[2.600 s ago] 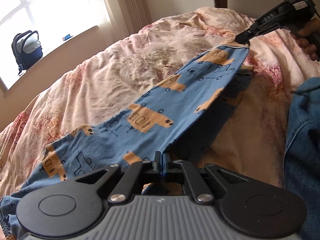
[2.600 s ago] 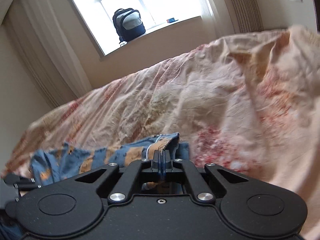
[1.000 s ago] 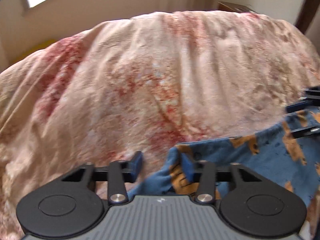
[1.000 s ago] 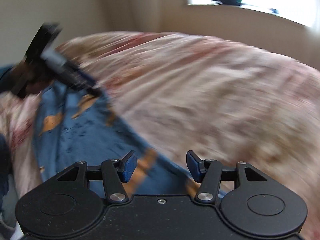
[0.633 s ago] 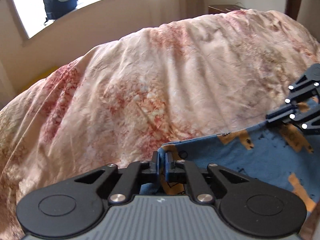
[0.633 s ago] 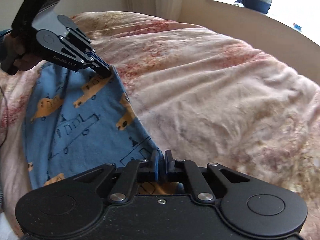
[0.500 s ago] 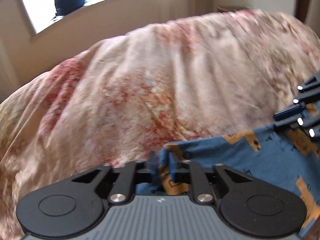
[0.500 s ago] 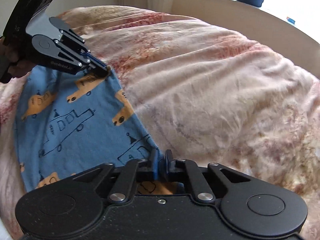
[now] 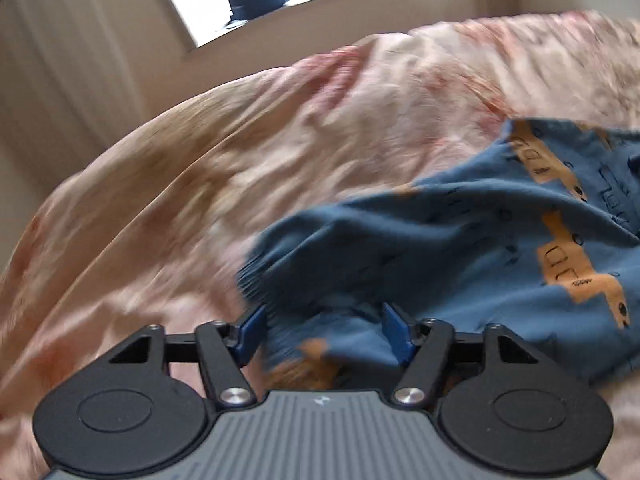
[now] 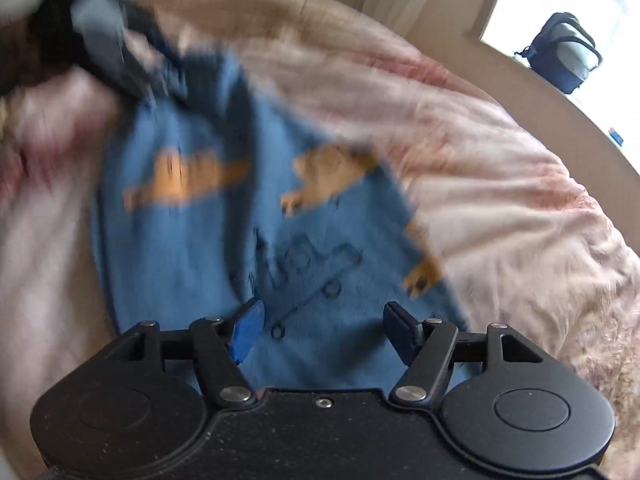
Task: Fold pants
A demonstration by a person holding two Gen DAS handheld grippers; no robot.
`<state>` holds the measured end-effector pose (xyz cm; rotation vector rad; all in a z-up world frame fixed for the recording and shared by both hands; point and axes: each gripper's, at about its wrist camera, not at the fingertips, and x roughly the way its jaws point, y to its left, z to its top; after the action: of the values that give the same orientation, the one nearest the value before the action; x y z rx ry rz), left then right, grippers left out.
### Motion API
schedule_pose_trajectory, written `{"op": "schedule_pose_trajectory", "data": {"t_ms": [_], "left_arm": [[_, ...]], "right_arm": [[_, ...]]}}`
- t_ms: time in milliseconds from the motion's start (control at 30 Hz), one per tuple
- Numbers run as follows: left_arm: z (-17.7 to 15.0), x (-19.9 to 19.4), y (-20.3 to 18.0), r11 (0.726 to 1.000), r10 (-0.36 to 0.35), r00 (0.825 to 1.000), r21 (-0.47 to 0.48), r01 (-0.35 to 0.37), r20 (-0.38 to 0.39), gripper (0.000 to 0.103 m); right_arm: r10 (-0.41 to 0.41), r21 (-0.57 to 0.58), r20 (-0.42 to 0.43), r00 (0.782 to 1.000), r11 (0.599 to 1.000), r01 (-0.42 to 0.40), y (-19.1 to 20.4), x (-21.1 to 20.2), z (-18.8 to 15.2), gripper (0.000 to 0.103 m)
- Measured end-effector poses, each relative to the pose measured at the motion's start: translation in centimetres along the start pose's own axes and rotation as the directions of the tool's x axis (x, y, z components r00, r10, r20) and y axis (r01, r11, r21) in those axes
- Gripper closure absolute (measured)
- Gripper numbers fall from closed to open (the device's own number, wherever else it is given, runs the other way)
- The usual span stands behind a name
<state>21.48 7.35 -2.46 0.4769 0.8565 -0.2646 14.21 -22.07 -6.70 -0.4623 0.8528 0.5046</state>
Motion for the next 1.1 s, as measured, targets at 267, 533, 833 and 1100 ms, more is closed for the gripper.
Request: {"op": "schedule_pose_trajectory", "data": {"t_ms": [267, 533, 833, 1100], "left_arm": [[-1.7, -1.6, 6.3, 0.975, -0.026, 1.0, -0.219, 0.027, 0.01, 0.019], [-0.8, 2.5, 10.5, 0.872, -0.22, 0.975, -0.441, 0.214, 0.039, 0.05], [3.1, 3.3, 6.6, 0.969, -0.145, 0.989, -0.202, 0.141, -0.005, 0.084], [5.6, 2.6, 6.3, 0.968, -0.159, 0.987, -0.202, 0.152, -0.022, 0.103]], "right_arm": [[0.032, 0.07, 0.108, 0.994, 0.997, -0.04, 0.2, -4.3, 0.8, 0.027], [0.106, 0.035, 0.13, 0.986, 0.993, -0.111, 3.8, -3.5, 1.5, 0.027], [0.098, 0.097, 0.078, 0.992, 0.99, -0.105, 3.1, -1.3, 1.5, 0.026], [0.103, 0.139, 0.063, 0.993, 0.984, -0.111, 3.0, -0.6, 1.3, 0.025]]}}
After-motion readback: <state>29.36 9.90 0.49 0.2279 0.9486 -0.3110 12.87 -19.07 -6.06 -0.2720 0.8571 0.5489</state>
